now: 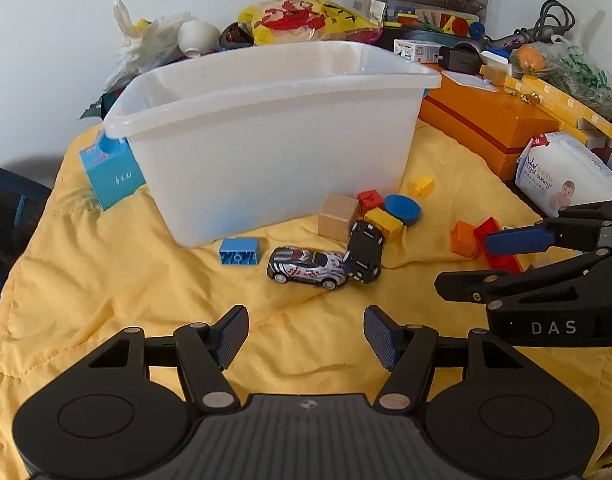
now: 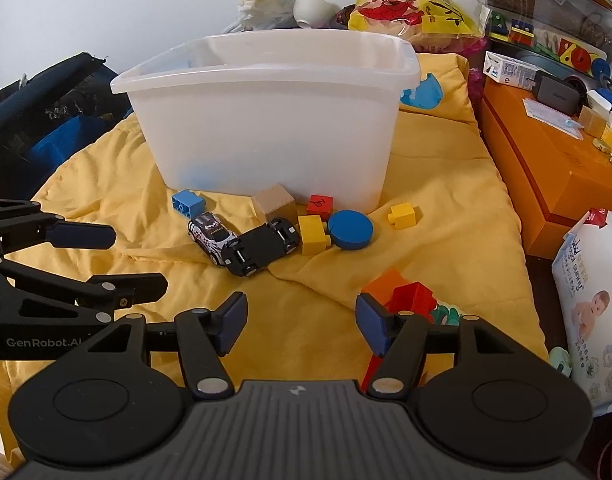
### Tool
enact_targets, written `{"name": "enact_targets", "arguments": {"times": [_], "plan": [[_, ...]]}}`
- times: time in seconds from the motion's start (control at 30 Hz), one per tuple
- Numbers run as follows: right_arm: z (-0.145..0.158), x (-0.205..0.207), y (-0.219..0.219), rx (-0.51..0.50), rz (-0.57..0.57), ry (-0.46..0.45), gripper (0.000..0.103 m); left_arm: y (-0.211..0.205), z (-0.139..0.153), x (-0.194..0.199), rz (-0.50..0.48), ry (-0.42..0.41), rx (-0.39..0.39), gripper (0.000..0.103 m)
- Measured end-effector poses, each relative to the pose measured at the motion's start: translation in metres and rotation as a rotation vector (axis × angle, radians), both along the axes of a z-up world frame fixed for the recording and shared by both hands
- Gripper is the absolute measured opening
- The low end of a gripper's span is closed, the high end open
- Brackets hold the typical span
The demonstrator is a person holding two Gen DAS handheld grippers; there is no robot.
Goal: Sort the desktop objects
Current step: 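Move both open tools back toward the toys on the blanket, then grasp the dark blue car with the right tool while the left tool reaches toward the white car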
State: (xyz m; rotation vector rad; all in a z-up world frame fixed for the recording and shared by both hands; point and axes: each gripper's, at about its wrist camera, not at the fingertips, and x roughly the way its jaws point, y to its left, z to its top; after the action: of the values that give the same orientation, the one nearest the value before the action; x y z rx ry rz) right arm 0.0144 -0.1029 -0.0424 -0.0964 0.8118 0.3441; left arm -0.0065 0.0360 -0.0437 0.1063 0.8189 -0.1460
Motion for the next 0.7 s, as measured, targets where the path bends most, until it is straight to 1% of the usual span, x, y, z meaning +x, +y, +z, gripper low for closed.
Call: {"name": "enact_targets", "arguments": {"times": [0.17, 0.43, 0.5, 0.57, 0.67, 0.7], "plan": [[-0.002, -0.001, 0.001, -0.003, 0.005, 0.012, 0.064, 0.002, 0.0, 0.0, 0.004, -0.002, -0.007, 0.067], [-0.002, -0.002, 0.007, -0.007, 0.024, 0.008, 0.063, 0.003, -0.003, 0.001, -0.001, 0.01, -0.029, 0.067], [-0.003, -0.001, 0.007, -0.003, 0.029, 0.01, 0.06, 0.008, 0.0, 0.0, 0.009, -0.005, -0.049, 0.067], [-0.004, 0.004, 0.01, -0.012, 0.035, -0.005, 0.056, 0.015, 0.004, 0.002, 0.033, -0.026, -0.071, 0.067], [-0.007, 0.009, 0.028, -0.072, 0.096, -0.065, 0.056, 0.024, 0.011, 0.005, 0.076, -0.053, -0.08, 0.067], [-0.009, 0.011, 0.033, -0.071, 0.114, -0.072, 0.056, 0.027, 0.013, 0.005, 0.082, -0.055, -0.082, 0.067]]}}
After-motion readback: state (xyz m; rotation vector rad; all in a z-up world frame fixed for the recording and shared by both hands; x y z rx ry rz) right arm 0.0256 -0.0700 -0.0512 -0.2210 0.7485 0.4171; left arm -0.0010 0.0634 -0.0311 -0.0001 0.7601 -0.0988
